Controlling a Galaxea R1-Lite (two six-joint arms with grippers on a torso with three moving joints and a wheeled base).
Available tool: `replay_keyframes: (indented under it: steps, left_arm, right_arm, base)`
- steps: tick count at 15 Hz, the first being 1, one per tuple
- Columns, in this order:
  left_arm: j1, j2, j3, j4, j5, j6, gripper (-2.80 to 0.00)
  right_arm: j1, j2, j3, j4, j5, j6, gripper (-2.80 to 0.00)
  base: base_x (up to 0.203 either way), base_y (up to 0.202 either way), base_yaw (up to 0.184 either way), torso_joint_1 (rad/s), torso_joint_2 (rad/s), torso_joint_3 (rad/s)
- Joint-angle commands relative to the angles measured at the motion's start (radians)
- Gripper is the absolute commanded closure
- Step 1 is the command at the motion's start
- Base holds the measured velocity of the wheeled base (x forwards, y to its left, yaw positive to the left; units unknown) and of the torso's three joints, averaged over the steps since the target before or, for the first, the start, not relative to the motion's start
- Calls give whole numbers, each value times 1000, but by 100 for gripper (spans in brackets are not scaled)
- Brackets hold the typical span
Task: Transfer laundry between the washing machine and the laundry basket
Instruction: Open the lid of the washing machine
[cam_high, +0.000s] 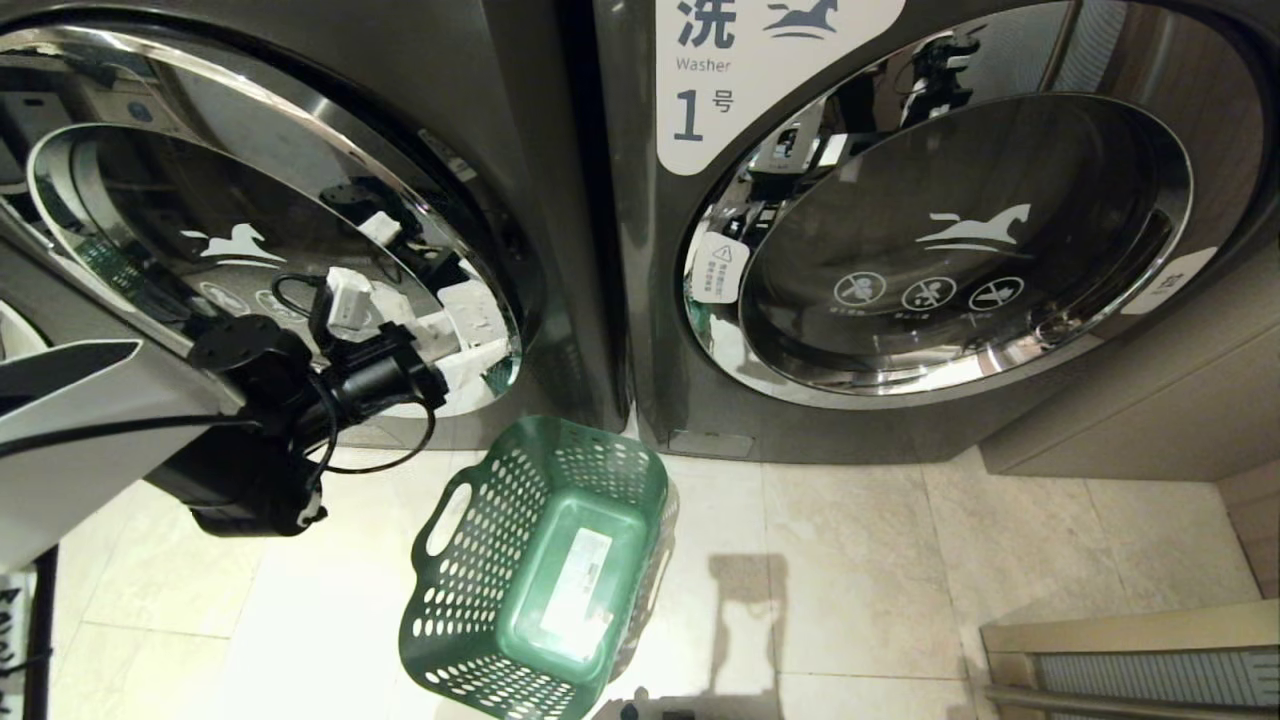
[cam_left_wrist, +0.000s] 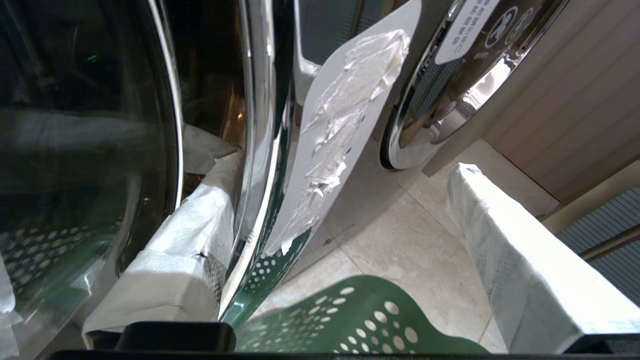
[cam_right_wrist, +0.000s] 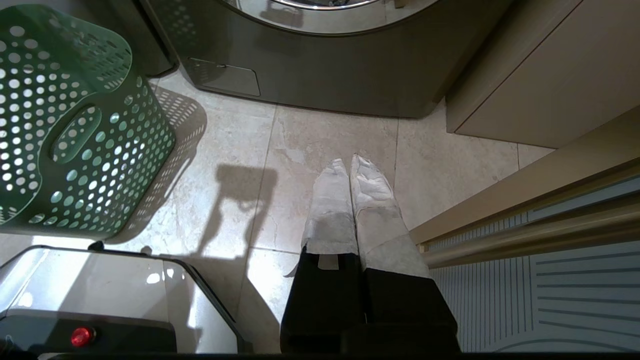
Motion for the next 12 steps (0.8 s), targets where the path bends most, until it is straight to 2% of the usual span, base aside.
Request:
replay_keyframes:
  steps: [1,6,10,12]
  left_arm:
    - [5,-6,27,-6,4,0,-280]
    - [48,42,-38,-6,1,-15,-280]
    - [77,37,-39,-6,144,-11,-280]
    - [77,19,-31,-6,156,-10,-280]
  right_arm:
    - [0,2,0,1,1,-1,0]
    - [0,1,0,1,1,-1,0]
    - [0,2,0,1,1,-1,0]
    - [0,2,-1,1,1,-1,0]
  base:
    - [0,0,0,0,0,0]
    - [0,0,0,0,0,0]
    - [0,0,0,0,0,0]
    - [0,0,0,0,0,0]
